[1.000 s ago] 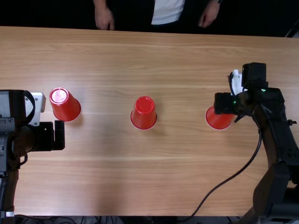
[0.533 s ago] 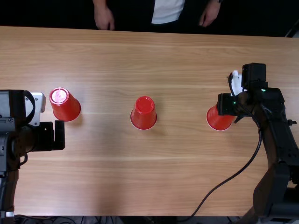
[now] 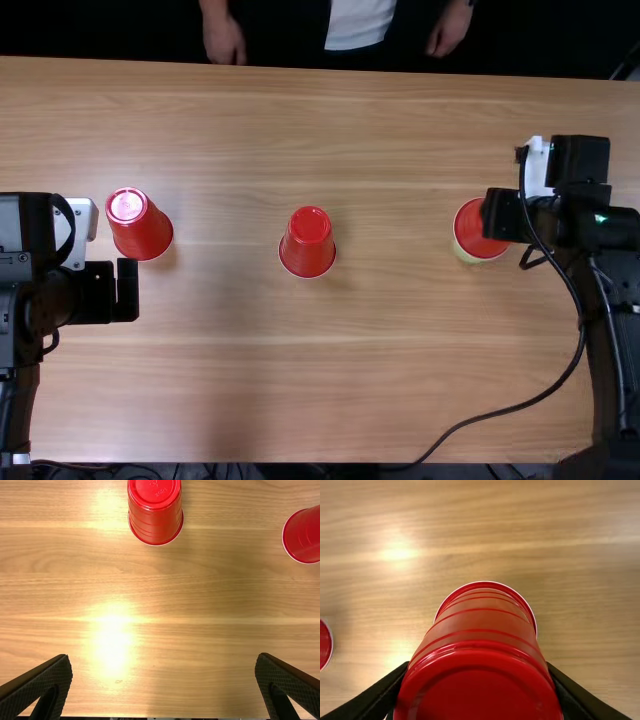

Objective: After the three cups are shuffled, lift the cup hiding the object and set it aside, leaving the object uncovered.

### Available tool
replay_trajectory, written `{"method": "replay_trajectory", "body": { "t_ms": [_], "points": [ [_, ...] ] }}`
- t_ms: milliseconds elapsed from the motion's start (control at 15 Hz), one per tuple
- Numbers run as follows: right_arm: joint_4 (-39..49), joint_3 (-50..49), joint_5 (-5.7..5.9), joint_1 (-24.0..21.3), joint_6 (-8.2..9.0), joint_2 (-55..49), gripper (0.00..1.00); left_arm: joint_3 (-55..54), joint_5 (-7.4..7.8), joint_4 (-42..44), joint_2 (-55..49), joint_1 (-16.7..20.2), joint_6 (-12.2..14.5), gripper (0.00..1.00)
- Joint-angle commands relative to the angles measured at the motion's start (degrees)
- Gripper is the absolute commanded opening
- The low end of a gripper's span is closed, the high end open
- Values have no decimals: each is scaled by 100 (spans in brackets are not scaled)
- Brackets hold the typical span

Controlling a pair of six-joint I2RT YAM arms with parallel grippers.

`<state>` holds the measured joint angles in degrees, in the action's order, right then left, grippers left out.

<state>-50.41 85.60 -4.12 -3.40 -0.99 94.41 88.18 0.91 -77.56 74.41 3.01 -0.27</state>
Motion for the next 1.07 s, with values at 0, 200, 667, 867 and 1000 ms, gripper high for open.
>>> {"method": "replay_trajectory", "body": {
  "t_ms": [0,200,667,867,1000],
  "points": [
    [-80,115,-63,-82,78,-274,25,41,78,15,-14,-19,-4,100],
    [-165,-26,-63,-908,5,-591,25,6,89,15,-32,-28,17,100],
    [-165,-1230,-52,-1866,-291,-925,28,-29,89,15,-32,-37,17,100],
    [-133,-1634,-31,-1910,-291,-898,31,-38,89,15,-41,-37,17,100],
    [-133,-1731,-42,-1901,-291,-872,37,-73,89,4,-58,-37,17,100]
  ]
}}
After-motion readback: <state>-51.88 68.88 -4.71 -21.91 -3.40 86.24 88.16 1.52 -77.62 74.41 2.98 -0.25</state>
